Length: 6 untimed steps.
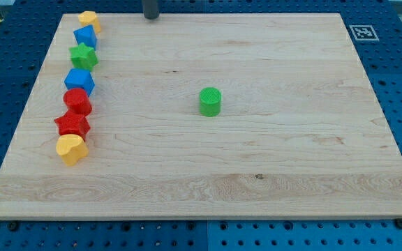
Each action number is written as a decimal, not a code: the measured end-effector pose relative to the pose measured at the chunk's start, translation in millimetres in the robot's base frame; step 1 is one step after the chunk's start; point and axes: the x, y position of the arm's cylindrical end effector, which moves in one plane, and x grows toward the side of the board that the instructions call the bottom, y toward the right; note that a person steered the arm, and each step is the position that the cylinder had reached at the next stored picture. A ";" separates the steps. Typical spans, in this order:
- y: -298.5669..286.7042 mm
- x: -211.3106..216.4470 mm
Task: Nudge the yellow hexagon and blue triangle a bit down
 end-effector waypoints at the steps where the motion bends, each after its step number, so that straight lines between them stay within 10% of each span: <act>1: -7.8 -0.8; 6: -142.7 9.6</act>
